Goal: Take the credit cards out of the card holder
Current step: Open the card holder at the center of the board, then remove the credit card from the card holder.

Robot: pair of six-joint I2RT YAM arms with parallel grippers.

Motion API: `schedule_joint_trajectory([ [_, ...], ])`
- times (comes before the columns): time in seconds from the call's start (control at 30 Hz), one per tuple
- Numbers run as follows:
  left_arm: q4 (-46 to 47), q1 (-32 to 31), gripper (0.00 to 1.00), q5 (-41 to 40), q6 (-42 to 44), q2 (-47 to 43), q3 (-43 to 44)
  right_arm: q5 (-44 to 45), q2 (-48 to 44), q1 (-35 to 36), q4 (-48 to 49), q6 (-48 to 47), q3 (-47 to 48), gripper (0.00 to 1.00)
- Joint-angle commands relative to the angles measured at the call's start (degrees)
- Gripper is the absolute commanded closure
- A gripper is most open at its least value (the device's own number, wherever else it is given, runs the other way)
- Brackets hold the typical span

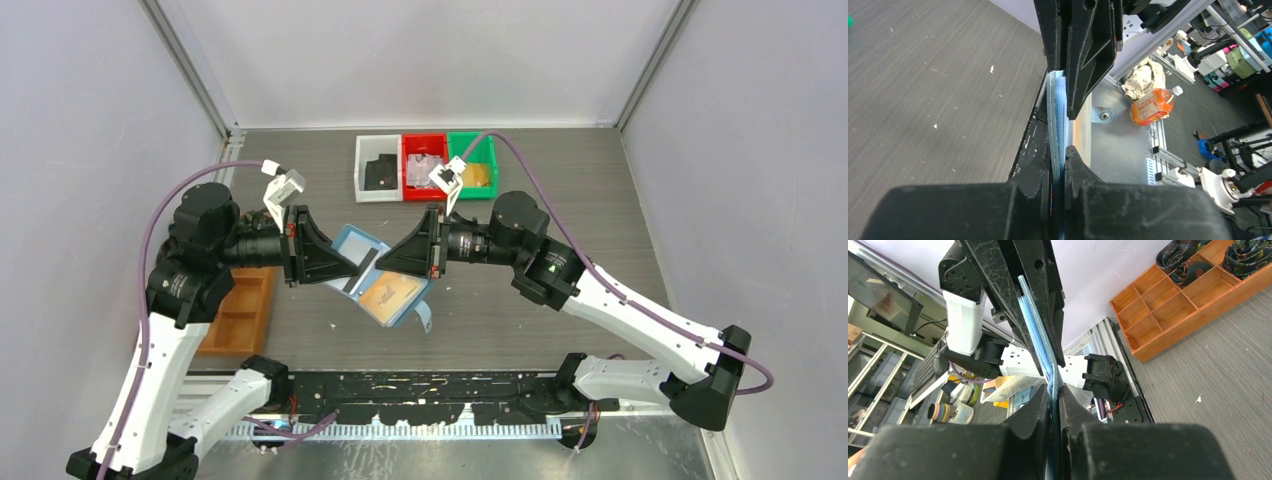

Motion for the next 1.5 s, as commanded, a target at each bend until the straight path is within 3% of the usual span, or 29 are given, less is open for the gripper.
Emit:
schedule_joint_trajectory([
  [0.0,2.3,-0.1,1.00,3.9,-3.9,0.7,0.4,-2.4,0.0,-0.4,7.2,0.1,-0.5,0.89],
  [0.17,9.7,2.6,1.00,5.0,-14.7,1.5,-2.8,-5.0,1.1,-4.5,10.7,4.6,-1.1,0.51],
  [0.3,17.5,7.4,1.00,7.3,-23.1,2.6,-4.6,-9.7,2.5,-9.9,16.0,12.5,-1.8,0.44],
  [0.53,22.1,11.7,1.00,7.9,-28.2,2.7,-5.4,-17.1,5.3,-11.1,30.7,22.3,-5.4,0.48],
  [0.67,24.6,11.7,1.00,7.7,-30.6,1.8,-6.6,-17.9,6.3,-11.1,31.8,23.3,-5.2,0.55],
  [0.77,25.8,11.7,1.00,7.8,-32.3,1.6,-7.2,-18.6,7.1,-11.1,33.9,24.7,-4.8,0.71],
  [0.8,26.1,11.7,0.98,8.0,-32.8,1.5,-7.3,-18.8,7.3,-11.2,34.1,24.8,-4.7,0.79],
  [0.9,26.6,11.7,0.77,9.2,-33.8,1.7,-7.4,-18.9,7.0,-11.1,34.9,24.0,-5.3,0.93],
  [0.97,27.2,11.7,0.66,9.9,-35.2,2.0,-7.5,-18.7,6.5,-11.1,34.6,23.4,-5.7,0.97],
  [1.07,29.0,11.7,0.61,10.4,-37.1,2.1,-7.9,-18.7,6.2,-11.1,33.7,22.7,-5.7,0.99],
  [1.2,30.6,11.7,0.64,10.3,-38.3,2.2,-8.4,-19.1,6.0,-11.1,33.3,22.5,-5.5,0.99],
  [1.47,32.7,11.8,0.88,11.6,-40.7,2.2,-8.1,-18.9,4.2,-11.2,27.3,18.3,-5.8,0.99],
])
